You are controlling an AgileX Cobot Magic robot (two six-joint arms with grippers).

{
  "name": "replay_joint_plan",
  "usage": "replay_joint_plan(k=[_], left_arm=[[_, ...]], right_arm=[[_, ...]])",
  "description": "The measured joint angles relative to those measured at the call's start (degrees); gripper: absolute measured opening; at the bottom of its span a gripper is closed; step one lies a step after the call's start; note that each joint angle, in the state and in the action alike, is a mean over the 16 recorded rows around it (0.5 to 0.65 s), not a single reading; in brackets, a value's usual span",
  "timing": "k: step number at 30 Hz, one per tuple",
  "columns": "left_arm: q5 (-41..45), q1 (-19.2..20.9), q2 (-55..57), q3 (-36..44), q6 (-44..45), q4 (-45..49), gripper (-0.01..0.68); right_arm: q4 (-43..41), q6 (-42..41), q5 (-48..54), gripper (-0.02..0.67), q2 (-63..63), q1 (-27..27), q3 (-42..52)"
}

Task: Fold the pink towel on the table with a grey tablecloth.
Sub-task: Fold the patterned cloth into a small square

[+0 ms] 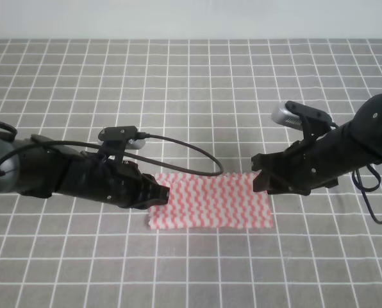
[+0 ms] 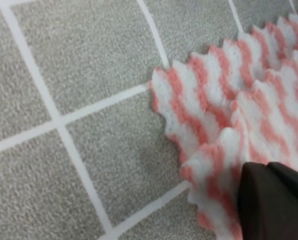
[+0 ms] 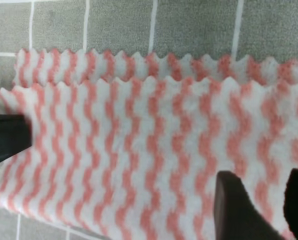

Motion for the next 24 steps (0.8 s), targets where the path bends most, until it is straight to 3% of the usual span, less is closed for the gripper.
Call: replay_joint_plan(k=[24], left_arm=[[0.16,0.01,0.02,-0.06,0.04,-0.01,-0.001]], right_arm=[[-0.29,-0.21,-1.98,0.222,3.99,-0.09,0.0]])
